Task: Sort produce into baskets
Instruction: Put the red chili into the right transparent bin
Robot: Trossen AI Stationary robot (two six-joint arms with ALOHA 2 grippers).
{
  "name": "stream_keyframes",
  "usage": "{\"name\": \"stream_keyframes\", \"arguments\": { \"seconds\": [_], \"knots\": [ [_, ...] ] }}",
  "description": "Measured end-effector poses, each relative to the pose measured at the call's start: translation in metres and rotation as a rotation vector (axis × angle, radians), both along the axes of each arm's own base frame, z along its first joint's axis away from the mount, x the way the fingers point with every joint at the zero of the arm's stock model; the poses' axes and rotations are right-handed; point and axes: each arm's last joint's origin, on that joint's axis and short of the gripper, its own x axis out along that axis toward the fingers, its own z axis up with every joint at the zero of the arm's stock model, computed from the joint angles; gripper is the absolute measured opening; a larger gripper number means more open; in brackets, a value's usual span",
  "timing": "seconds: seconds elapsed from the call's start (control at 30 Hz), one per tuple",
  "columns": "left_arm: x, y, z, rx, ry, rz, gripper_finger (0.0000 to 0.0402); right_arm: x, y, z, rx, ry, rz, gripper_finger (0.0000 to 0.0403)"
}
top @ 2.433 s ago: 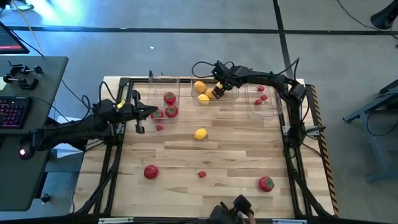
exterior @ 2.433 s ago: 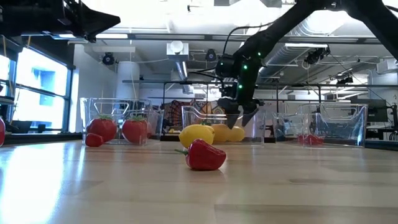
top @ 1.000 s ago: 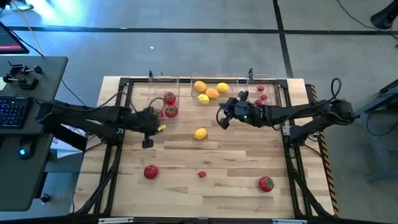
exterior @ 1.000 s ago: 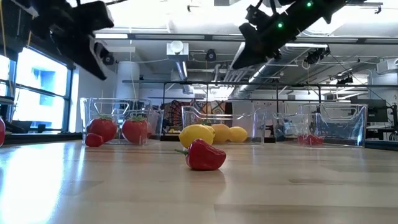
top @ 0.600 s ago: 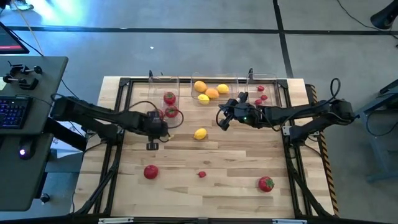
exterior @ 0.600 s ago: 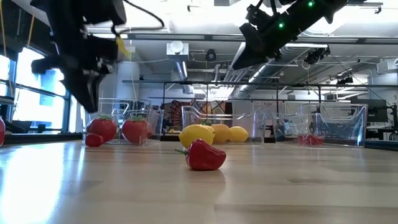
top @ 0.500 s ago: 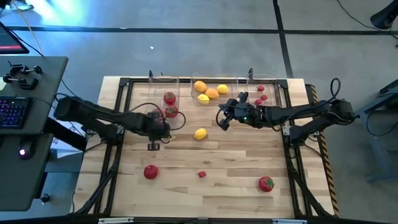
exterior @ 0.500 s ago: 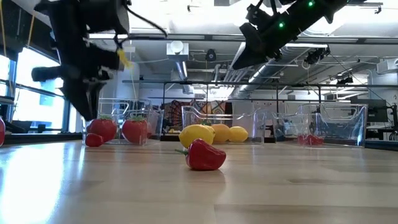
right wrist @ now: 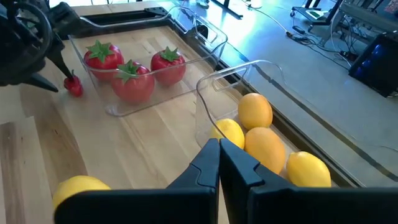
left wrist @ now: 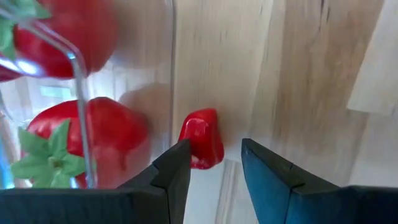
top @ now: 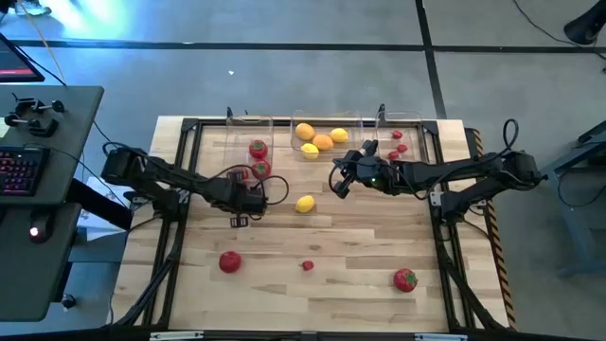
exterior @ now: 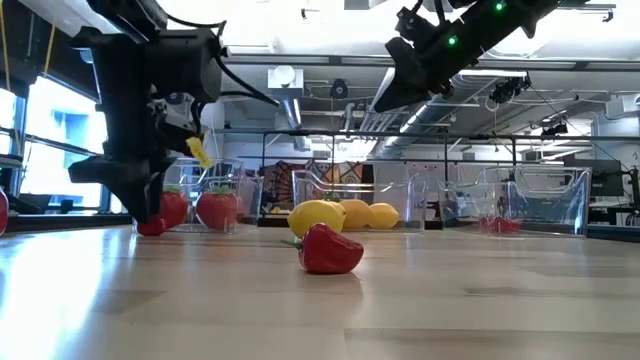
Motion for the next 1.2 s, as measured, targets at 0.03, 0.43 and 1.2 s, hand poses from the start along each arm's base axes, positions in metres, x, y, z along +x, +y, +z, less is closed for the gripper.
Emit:
{"name": "stream_keyframes", "arguments": {
  "seconds": [0.03,0.43,1.2],
  "knots": [
    [0.001,0.0,-0.002,0.002,0.004,0.0,0.0131,0.0,0.0,0.0,0.0,0.0,0.0,0.0],
    [0.002,0.009,-0.005,-0.017,0.012,0.043,0.0131,0.0,0.0,0.0,0.0,0.0,0.0,0.0],
    [0.001,-0.009,0.021,-0.287,-0.056,-0.046,0.0009,0.0,0.001,-0.001,0.024,0.013,0.041,0.0]
  ]
}}
